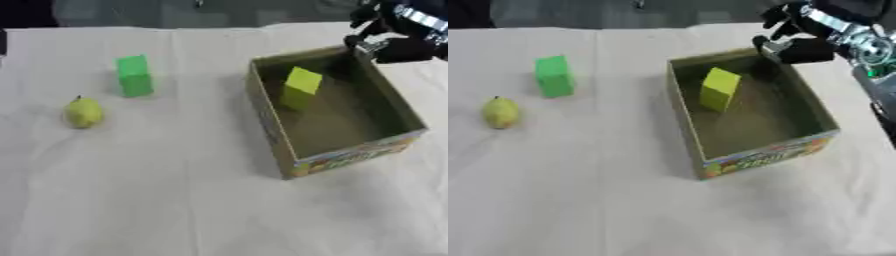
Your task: Pick up the objects with one hand, pass them to the other hand, and then place them into the box on the other side of the table.
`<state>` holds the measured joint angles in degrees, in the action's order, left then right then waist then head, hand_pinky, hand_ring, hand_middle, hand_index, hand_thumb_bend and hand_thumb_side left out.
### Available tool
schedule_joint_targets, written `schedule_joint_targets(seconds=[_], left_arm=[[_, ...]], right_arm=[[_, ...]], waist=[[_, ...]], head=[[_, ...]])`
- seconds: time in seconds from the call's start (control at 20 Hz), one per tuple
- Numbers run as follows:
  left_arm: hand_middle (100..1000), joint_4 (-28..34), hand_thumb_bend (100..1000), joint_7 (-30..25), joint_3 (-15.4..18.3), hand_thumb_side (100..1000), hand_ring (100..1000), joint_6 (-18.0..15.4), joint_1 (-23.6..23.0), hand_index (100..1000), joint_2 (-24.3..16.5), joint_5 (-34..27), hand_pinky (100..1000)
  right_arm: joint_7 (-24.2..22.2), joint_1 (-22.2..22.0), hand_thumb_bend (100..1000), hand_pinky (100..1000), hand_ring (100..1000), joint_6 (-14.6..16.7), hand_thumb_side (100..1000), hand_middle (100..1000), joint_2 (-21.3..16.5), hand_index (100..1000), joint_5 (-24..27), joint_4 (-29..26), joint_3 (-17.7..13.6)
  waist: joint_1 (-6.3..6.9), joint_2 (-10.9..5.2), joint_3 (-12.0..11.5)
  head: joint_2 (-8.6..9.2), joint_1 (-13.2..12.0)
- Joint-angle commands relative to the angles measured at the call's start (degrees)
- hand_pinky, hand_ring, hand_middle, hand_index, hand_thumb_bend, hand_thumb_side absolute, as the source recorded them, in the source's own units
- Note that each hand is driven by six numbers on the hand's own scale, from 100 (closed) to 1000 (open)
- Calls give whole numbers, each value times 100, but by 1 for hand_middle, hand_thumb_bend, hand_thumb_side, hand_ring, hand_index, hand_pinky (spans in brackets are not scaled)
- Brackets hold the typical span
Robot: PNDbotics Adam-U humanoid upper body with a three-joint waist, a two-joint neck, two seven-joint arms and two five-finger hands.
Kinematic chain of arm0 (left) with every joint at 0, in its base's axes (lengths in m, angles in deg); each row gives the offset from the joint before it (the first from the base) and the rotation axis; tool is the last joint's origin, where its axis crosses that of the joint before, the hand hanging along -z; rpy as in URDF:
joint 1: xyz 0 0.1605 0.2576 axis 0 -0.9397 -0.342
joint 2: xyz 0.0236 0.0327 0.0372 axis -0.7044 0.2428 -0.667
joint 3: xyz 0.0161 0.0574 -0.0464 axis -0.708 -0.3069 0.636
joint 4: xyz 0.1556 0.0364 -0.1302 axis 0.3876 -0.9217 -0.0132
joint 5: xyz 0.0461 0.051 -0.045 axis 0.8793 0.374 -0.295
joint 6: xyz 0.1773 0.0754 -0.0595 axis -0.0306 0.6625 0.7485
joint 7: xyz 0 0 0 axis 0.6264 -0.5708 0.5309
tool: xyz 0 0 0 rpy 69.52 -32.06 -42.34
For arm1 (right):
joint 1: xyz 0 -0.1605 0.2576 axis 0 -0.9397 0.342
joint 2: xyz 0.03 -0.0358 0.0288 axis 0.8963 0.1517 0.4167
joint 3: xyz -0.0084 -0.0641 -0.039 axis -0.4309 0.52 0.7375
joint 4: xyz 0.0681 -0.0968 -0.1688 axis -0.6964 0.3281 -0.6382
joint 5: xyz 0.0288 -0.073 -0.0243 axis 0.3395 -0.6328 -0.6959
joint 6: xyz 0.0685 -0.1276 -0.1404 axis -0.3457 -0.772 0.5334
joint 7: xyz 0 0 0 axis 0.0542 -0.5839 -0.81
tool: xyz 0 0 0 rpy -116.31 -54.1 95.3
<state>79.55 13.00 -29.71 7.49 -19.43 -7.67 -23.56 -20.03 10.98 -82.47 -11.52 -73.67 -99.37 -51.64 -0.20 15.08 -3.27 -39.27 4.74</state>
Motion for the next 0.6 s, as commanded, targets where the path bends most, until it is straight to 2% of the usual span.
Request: schedule_joint_targets(seconds=[0.05,0.25,0.6], left_arm=[[642,2,504,-158,82,597,764,24,116,789,-338,51,814],[649,-82,512,-638,12,593,768,-16,283,797,-591,147,816],[656,-447,538,-2192,-307,570,772,-229,844,805,-1228,80,821]], right_arm=[[272,79,366,892,757,-76,432,777,-205,874,384,-266,-171],[483,108,460,884,742,-71,423,767,-206,870,674,-379,-249],[922,176,465,880,722,-129,412,754,-151,863,1033,-447,-346]], waist=[[84,-11,6],[94,-16,19],[118,-32,38]], head=[[-21,-201],[-26,-344],[-42,-396]])
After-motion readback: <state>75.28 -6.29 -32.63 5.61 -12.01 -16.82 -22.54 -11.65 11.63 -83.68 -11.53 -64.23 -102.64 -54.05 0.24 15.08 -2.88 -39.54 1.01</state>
